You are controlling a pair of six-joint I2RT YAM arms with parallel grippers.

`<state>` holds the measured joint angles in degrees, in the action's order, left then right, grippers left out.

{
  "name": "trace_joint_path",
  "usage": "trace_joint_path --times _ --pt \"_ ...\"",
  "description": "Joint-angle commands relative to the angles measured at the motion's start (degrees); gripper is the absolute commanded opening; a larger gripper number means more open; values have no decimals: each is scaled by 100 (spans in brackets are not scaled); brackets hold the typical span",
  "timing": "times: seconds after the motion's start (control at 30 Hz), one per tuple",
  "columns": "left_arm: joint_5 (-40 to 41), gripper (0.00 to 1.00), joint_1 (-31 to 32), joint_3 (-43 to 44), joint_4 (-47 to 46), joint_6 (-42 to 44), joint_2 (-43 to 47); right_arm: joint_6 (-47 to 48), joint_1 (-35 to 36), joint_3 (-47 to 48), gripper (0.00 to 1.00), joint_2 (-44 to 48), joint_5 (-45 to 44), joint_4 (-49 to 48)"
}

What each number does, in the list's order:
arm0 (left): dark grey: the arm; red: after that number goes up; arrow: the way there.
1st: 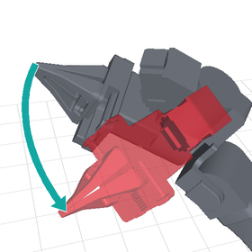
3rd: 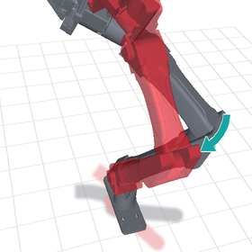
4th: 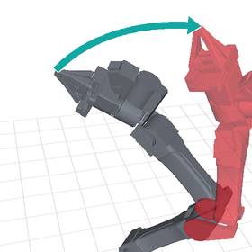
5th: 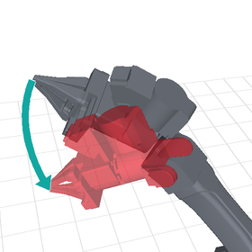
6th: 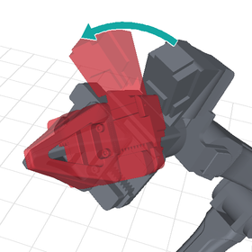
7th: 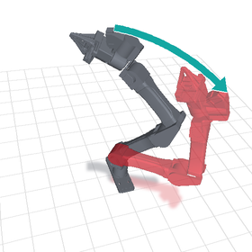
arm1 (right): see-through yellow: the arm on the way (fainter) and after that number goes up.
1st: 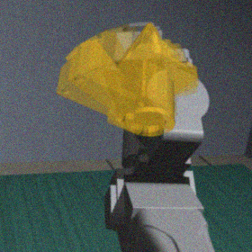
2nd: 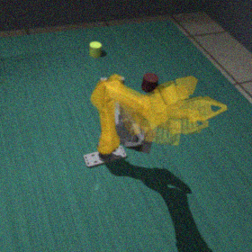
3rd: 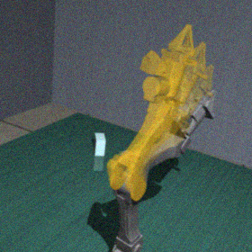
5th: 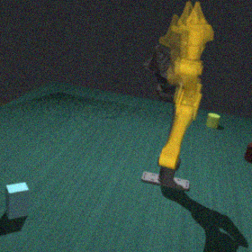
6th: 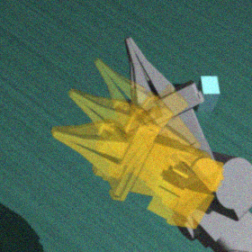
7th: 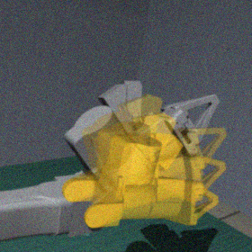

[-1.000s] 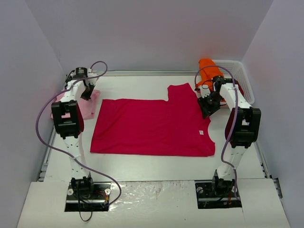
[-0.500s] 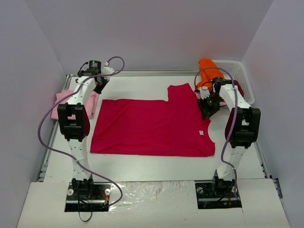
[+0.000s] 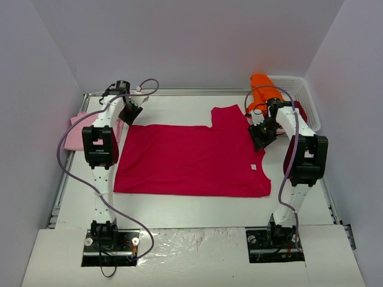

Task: Fold and stack the t-shirts
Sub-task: Grap the side of the flattened tshirt furthest away from the robot with both arms

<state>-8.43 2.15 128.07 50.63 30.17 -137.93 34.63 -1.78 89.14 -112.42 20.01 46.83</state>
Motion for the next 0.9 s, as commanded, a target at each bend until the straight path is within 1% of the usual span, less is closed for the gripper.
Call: trace_joint_path --times 0.0,0.23,0.47,0.67,0.87 --pt "-439 37 -48 297 526 -29 152 0 11 -73 39 -87 20 142" --pt "-511 37 -39 499 913 208 -85 -9 11 -134 39 -96 -6 98" --pt "-291 35 -31 491 702 217 -173 -35 11 -125 39 -104 3 90" --pt "-195 35 -31 763 685 208 -384 -53 20 -99 39 -148 12 90" --pt "-177 35 -39 842 580 191 -472 -79 20 -81 39 -192 3 90"
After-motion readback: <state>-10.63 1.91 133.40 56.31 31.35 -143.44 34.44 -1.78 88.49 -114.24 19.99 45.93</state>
